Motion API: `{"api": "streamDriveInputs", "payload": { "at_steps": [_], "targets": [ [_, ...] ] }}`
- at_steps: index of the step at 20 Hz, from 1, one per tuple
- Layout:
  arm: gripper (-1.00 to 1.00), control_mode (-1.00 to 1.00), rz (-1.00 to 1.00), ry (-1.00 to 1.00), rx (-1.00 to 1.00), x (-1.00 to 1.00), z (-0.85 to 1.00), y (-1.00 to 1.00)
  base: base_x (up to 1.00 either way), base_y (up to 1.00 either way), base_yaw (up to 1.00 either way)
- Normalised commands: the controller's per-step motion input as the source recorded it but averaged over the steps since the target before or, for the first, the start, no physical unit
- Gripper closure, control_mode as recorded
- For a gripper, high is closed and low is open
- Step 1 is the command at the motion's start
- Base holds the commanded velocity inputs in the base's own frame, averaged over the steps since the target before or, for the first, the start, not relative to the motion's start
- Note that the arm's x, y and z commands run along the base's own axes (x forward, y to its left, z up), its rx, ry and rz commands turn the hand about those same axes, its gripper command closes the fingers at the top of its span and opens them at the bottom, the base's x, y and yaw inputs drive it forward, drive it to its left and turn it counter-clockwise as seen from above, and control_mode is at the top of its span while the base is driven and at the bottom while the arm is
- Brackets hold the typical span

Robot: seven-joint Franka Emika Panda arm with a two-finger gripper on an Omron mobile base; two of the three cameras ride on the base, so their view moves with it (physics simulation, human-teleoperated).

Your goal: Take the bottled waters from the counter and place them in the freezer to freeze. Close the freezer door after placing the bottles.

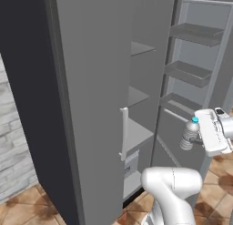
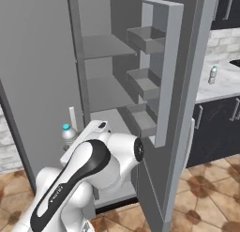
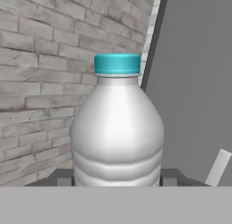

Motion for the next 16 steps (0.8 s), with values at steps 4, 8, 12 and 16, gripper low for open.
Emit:
{"api": "streamDriveInputs", "payload": {
  "at_steps": [4,8,12,16],
  "targets": [
    [1.0,1.0,0.0,0.0,0.0,0.0,0.0,0.0,0.34,-0.08,0.02],
    [1.0,1.0,0.0,0.0,0.0,0.0,0.0,0.0,0.32,-0.21,0.07],
    [1.0,1.0,0.0,0.0,0.0,0.0,0.0,0.0,0.13,-0.04,0.06],
    [1.0,1.0,0.0,0.0,0.0,0.0,0.0,0.0,0.08,0.01,0.03]
  ]
}}
